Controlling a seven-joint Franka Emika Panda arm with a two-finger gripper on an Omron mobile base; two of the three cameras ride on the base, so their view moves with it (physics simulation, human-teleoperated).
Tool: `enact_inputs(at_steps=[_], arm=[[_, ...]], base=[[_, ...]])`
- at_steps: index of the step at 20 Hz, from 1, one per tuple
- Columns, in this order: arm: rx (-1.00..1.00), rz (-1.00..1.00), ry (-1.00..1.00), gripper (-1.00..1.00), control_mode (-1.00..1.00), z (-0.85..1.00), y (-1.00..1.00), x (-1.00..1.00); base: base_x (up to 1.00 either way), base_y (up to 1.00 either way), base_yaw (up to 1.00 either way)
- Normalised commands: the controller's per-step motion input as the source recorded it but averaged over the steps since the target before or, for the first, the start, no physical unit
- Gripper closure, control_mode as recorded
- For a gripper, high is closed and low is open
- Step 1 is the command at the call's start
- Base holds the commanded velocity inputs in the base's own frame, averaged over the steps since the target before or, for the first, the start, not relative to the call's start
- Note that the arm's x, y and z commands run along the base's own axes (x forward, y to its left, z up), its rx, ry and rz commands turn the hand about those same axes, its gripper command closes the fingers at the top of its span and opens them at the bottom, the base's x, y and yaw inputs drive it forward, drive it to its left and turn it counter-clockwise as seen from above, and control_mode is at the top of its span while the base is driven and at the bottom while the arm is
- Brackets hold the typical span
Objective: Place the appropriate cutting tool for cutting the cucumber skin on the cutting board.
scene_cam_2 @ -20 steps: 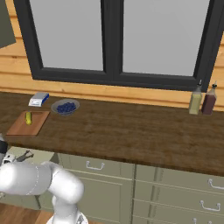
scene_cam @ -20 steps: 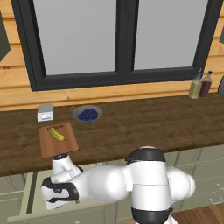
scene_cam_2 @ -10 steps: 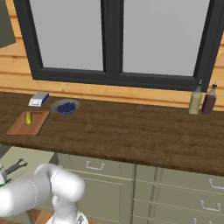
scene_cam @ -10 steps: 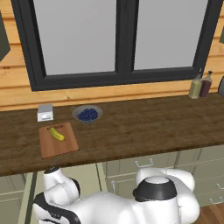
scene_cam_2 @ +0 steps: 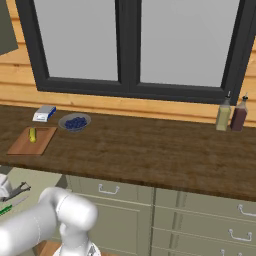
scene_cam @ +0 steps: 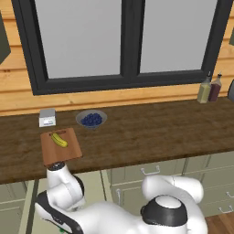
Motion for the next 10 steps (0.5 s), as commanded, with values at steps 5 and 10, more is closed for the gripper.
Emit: enact_inputs(at_steps=[5, 10], arm=[[0.00, -0.26, -0.13, -1.00, -1.00, 0.03, 0.10, 0.62], [0.00, -0.18, -0.13, -1.00, -1.00, -0.31, 0.13, 0.37]], base=[[0.00, 0.00, 0.00], [0.00, 0.00, 0.00]])
